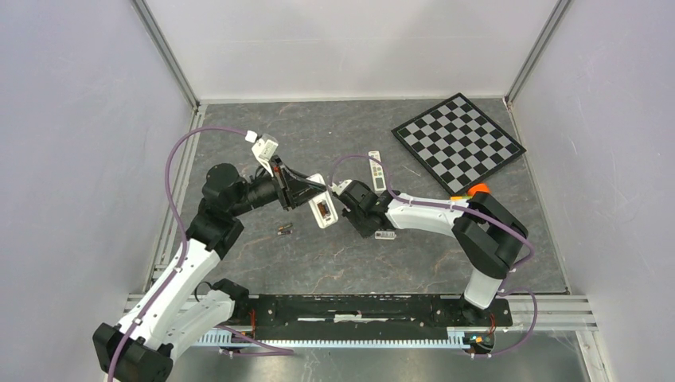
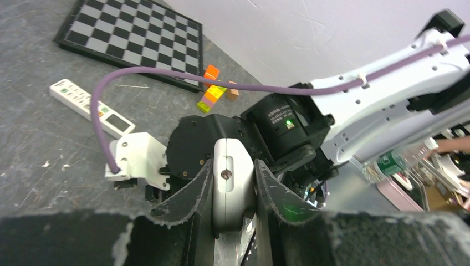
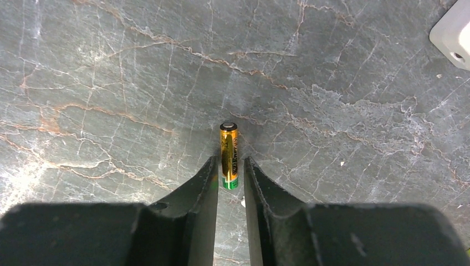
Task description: Load the batteries into the remote control
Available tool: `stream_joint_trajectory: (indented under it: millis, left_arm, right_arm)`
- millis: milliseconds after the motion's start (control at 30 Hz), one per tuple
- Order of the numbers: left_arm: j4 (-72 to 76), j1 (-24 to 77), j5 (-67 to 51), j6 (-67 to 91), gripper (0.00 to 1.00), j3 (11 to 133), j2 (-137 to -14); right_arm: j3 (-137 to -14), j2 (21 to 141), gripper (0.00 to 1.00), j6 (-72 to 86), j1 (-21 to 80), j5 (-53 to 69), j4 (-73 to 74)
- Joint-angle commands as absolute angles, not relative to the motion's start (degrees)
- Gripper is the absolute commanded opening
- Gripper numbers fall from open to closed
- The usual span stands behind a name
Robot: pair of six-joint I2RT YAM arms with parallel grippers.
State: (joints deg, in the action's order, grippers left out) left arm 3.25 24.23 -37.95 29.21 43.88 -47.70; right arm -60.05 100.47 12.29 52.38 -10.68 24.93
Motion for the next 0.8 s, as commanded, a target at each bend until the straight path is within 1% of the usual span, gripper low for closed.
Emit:
stream_joint_trajectory:
  millis: [0,233,433,533,567,600,700,767]
  left_arm:
    - [14.6,24.2,-45.3,31.8,0.02,42.2,-48.0]
    - [15.1,24.2,-45.8,32.0,0.02,41.6,-47.2]
    - [14.8,24.2,-45.8,31.9,0.02,41.7,-46.7]
    - [13.7,24.2,-44.9,31.5,0.02,42.1,-46.6]
    - [13.3,24.2,-44.3,31.5,0.02,42.1,-46.6]
    - [12.8,24.2,-43.7,31.4,0.02,42.2,-46.5]
    - [10.5,24.2,-40.5,30.9,0.02,42.5,-46.7]
    - [8.3,24.2,-37.6,30.4,0.02,42.9,-47.1]
  right_arm:
    - [-60.2,101.1,0.3,13.1,52.3,-12.5,24.8]
    - [-59.9,102.2,0.31,11.8,52.7,-14.7,25.8]
    - [-59.8,102.6,0.35,11.5,52.9,-15.6,26.1]
    - [-59.9,102.6,0.35,11.4,53.0,-15.8,26.3]
    - [-59.8,102.6,0.33,11.2,53.0,-15.6,26.2]
    - [-59.8,102.6,0.3,11.1,53.0,-15.6,26.2]
    - [-59.1,102.2,0.14,11.2,53.1,-16.4,25.4]
    - [-58.3,101.4,0.11,11.7,53.1,-17.2,24.3]
